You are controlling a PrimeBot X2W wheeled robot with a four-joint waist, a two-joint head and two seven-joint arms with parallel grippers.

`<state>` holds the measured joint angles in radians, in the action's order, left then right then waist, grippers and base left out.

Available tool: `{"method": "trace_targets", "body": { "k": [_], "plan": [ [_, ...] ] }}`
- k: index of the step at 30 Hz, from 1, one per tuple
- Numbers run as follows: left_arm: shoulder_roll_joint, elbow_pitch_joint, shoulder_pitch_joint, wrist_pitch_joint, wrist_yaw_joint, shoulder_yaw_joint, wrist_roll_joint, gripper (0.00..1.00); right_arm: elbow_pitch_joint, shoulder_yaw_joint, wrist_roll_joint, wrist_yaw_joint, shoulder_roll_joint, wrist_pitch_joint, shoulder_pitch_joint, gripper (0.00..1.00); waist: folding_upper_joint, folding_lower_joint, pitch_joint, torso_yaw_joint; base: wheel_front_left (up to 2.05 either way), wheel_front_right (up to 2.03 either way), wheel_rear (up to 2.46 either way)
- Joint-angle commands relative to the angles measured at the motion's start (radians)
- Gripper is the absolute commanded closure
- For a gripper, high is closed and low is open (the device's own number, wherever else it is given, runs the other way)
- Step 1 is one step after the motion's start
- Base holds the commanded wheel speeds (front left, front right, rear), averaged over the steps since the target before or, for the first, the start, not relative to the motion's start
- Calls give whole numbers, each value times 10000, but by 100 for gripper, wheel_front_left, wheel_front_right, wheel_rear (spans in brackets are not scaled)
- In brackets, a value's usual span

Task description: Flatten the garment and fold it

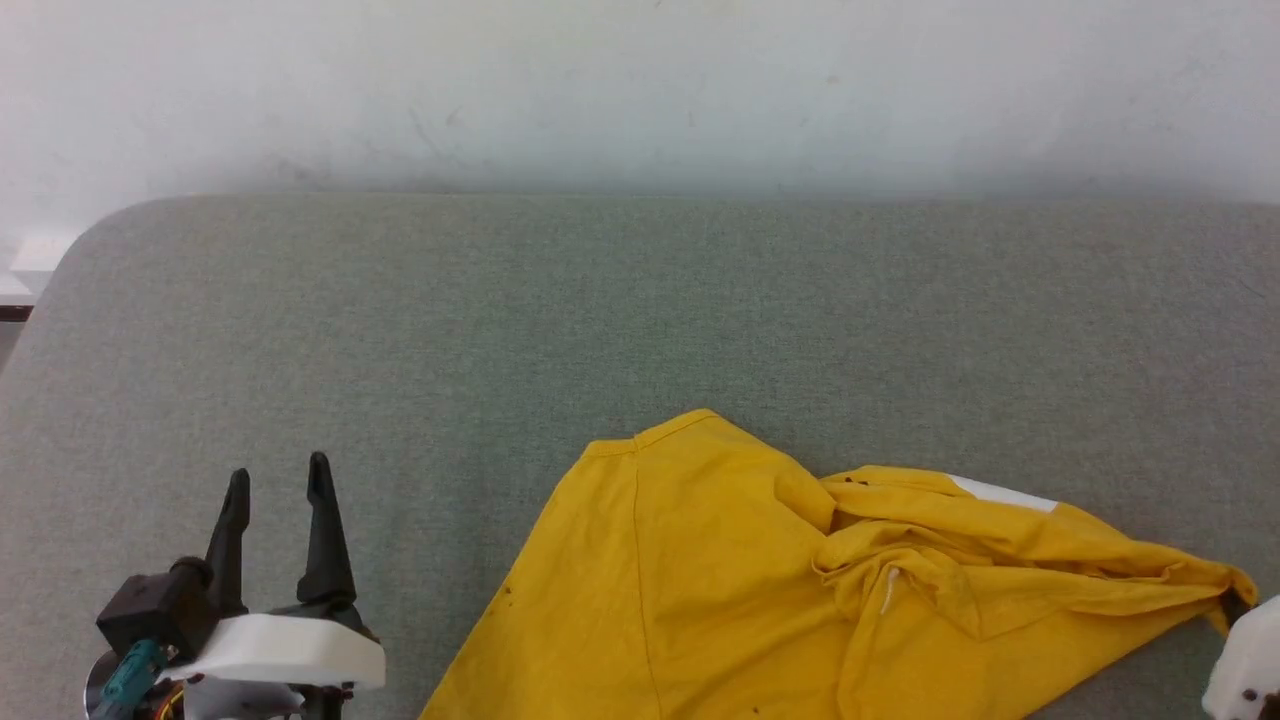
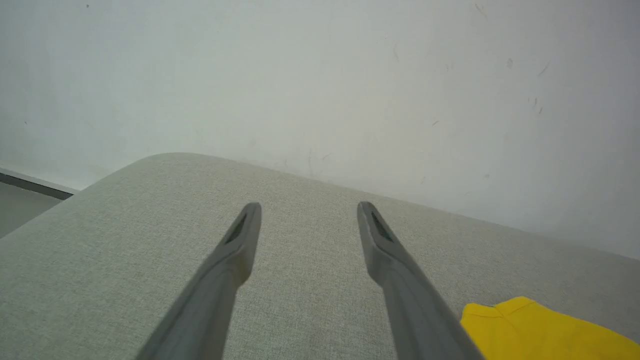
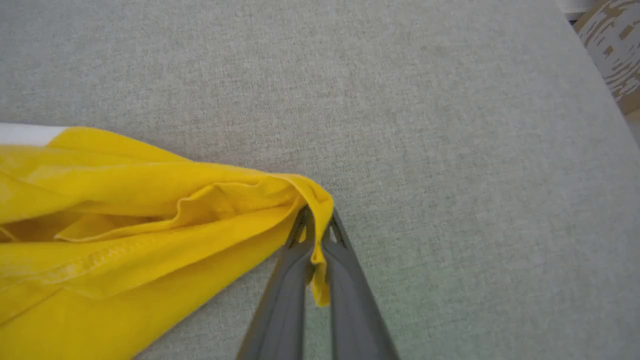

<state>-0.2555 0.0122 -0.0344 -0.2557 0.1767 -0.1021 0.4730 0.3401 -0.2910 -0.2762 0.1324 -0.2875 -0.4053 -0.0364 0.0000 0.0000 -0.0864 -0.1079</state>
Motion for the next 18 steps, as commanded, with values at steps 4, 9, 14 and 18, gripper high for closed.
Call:
{"method": "trace_targets", "body": {
  "k": [4, 9, 14, 18],
  "plan": [
    [-48, -10, -20, 5, -46, 20, 8, 0, -267, -191, -30, -17, 747, 909, 74, 0, 0, 0, -108, 167, 0, 0, 0],
    [-78, -16, -5, 44, -22, -13, 17, 0, -1231, 73, -581, -17, 1074, 1845, -113, 0, 0, 0, -25, 250, 0, 0, 0],
    [-108, -72, 49, 93, -17, -89, 0, 0, -2043, 1411, -746, -17, 589, 1167, -578, 0, 0, 0, 60, 203, 0, 0, 0],
    [-71, -149, 213, 119, -46, -222, -25, 0, -1933, 3318, -999, -17, -31, -225, -1448, 0, 0, 0, -122, 5, 0, 0, 0]
  ]
}}
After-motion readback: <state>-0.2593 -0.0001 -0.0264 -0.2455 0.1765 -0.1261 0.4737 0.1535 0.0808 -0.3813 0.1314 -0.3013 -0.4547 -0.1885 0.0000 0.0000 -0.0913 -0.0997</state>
